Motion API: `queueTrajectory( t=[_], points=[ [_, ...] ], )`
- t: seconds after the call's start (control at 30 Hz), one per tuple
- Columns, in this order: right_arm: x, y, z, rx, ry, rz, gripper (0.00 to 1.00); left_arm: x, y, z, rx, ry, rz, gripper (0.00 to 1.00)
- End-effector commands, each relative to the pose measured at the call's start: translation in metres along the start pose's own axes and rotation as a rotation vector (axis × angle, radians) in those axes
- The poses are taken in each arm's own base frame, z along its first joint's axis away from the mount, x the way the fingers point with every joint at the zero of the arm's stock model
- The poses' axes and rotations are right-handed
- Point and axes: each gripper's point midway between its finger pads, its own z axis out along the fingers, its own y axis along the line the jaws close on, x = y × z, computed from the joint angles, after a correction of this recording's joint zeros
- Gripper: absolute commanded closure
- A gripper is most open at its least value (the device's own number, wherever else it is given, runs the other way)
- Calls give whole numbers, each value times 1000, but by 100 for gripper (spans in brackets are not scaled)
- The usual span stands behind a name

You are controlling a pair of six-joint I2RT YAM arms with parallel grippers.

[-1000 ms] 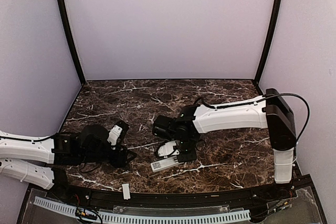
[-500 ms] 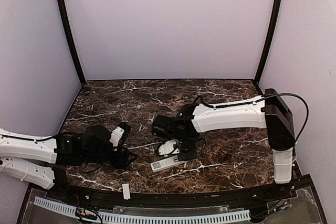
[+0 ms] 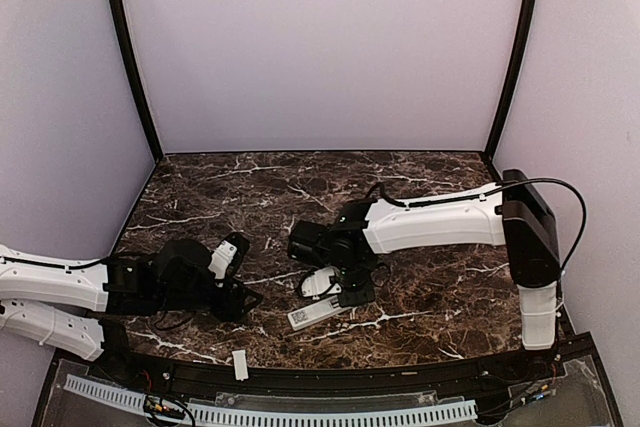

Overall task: Load the batteries into the remote control
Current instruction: Place the battery in the battery compartment.

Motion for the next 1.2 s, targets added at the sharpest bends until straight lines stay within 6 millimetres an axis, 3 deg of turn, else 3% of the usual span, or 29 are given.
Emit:
queueTrajectory(
  t=[0.0,0.63,0.9,1.17],
  points=[
    [-15,4,1,2,-26,-39,100,5,0,0,5,4,15,45],
    [-22,1,11,34,0,-30,100,6,1,-1,5,4,13,45],
    [-24,-1,12,44,-8,-6,86,6,1,-1,5,4,13,45],
    [-27,-9,3,79,-34,26,84,5,0,-1,10,1,15,44]
  ],
)
